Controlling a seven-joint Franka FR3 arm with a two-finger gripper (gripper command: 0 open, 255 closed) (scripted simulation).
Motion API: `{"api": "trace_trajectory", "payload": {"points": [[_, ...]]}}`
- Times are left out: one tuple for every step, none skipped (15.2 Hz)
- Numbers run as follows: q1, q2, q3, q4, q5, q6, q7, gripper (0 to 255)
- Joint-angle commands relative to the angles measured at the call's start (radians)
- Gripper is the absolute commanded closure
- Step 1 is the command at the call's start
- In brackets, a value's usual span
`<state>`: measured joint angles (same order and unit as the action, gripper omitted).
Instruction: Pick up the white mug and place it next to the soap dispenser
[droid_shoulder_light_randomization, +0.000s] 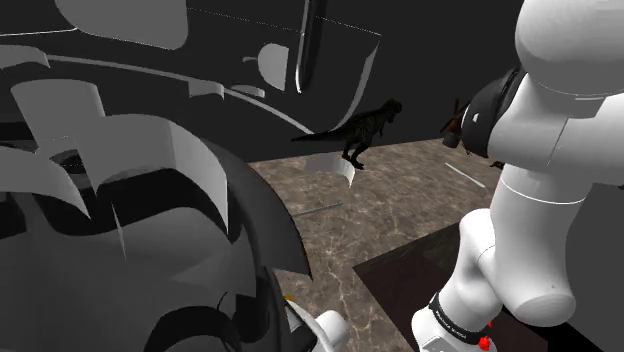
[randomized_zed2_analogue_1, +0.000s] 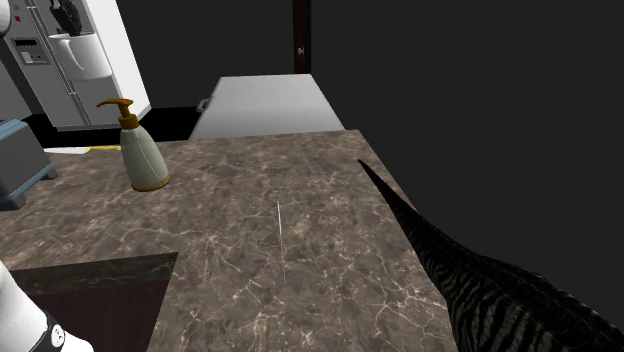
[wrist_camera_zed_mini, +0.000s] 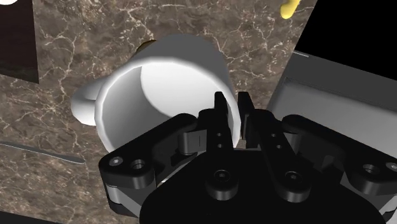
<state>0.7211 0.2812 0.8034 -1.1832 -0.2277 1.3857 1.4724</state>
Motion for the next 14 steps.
{"api": "trace_trajectory", "payload": {"points": [[-0.019,-0.021,0.001,-0.053,0.016,0.037,-0.004,255],[-0.027,-0.03,0.001,-0.078,0.024,0.055,-0.006,255],[-0.035,-0.039,0.001,-0.102,0.03,0.072,-0.009,255],[-0.042,-0.047,0.0,-0.125,0.036,0.09,-0.011,255],[-0.048,-0.055,0.0,-0.148,0.042,0.107,-0.013,255],[-0.054,-0.062,0.0,-0.169,0.047,0.123,-0.015,255],[-0.06,-0.068,-0.001,-0.191,0.052,0.14,-0.017,255],[-0.065,-0.075,-0.001,-0.211,0.057,0.156,-0.019,255],[-0.069,-0.08,-0.002,-0.231,0.061,0.171,-0.021,255],[-0.073,-0.086,-0.002,-0.25,0.065,0.187,-0.022,255],[-0.077,-0.09,-0.003,-0.269,0.069,0.202,-0.024,255],[-0.081,-0.095,-0.003,-0.288,0.072,0.217,-0.025,255],[-0.084,-0.099,-0.004,-0.305,0.075,0.232,-0.026,255],[-0.087,-0.103,-0.004,-0.323,0.077,0.247,-0.027,255]]}}
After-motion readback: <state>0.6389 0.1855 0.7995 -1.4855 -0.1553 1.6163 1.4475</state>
